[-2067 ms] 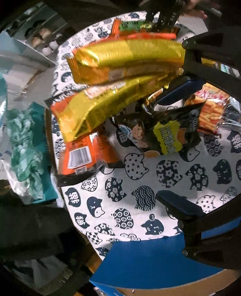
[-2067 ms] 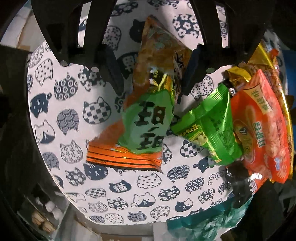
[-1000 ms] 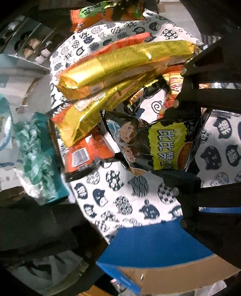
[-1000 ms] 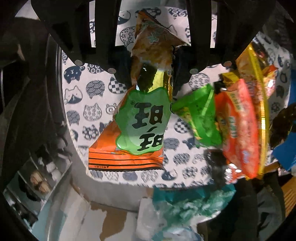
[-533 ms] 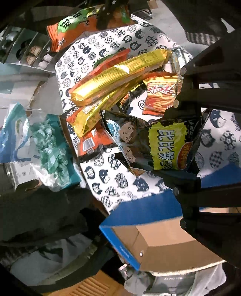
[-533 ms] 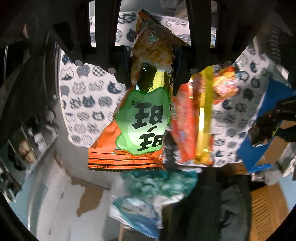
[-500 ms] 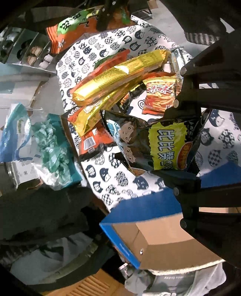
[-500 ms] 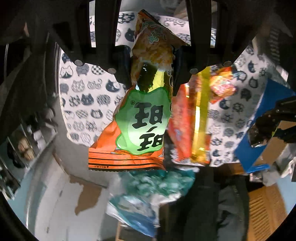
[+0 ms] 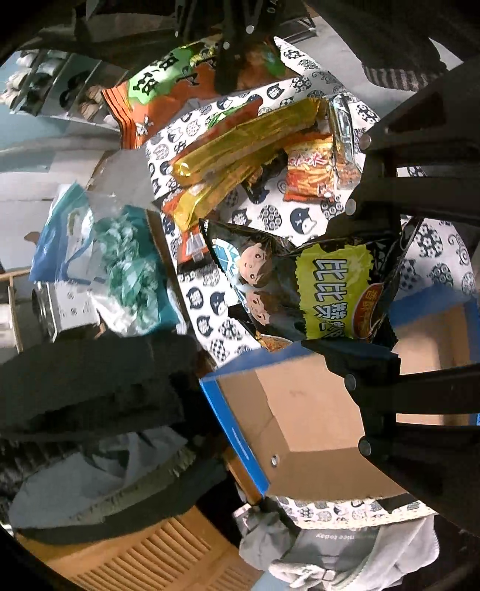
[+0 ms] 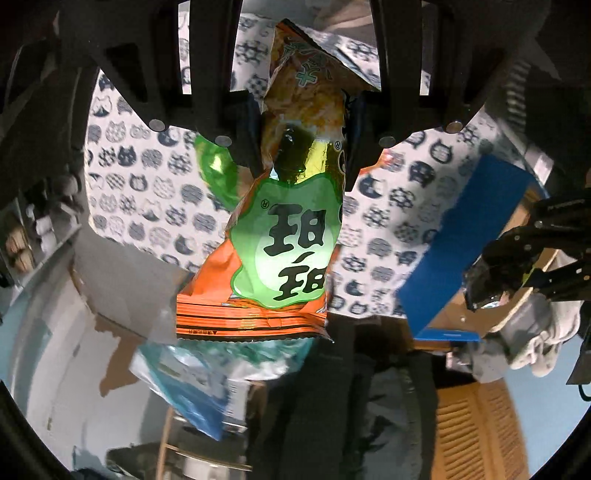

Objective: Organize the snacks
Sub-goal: 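Carry both held bags over the open cardboard box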

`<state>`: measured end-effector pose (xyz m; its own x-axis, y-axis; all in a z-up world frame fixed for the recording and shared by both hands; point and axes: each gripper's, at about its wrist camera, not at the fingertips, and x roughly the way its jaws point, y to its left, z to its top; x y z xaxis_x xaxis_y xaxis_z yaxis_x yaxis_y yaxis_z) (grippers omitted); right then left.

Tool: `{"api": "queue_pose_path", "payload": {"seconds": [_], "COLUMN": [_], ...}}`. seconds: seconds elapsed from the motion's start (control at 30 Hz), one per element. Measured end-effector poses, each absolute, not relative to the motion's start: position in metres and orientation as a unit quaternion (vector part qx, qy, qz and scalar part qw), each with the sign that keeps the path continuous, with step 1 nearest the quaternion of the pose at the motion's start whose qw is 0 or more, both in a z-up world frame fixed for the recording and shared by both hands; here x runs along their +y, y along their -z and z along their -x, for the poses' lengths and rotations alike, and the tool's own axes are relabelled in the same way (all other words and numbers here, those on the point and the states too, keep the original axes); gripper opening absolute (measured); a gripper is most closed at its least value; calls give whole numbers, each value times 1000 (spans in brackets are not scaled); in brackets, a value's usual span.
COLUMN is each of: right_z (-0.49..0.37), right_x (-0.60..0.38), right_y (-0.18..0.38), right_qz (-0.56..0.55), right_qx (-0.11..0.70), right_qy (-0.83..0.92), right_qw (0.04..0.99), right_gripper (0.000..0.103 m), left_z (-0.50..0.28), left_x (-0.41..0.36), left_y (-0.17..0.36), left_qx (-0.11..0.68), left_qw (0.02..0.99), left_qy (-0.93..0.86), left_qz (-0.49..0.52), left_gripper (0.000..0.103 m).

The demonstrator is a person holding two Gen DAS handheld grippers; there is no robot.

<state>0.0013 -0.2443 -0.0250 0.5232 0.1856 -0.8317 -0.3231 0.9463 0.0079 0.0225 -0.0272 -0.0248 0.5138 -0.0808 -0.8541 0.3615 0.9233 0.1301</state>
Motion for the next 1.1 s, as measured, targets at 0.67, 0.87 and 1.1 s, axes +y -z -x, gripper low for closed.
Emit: {"api": "queue_pose_path", "payload": {"seconds": [0.67,0.87,1.1], "right_z": [-30,-38,-47], "right_x": [-101,-58,-11], "right_y": [13,13,18], "right_qz": [110,123,134], "right_qx": [470,471,479], "right_qy": [-249,-275,-303], "right_qw": [839,829,813], "right_gripper": [35,35,35], "left_z": [-15,-13,-16], "left_x": [80,113,148], "left_y": [26,33,43], "left_qx": [461,465,474], "left_qw": [878,879,877], "left_qy": [73,53,26], "left_qz": [-109,-97,-79], "left_gripper": [43,43,43]}}
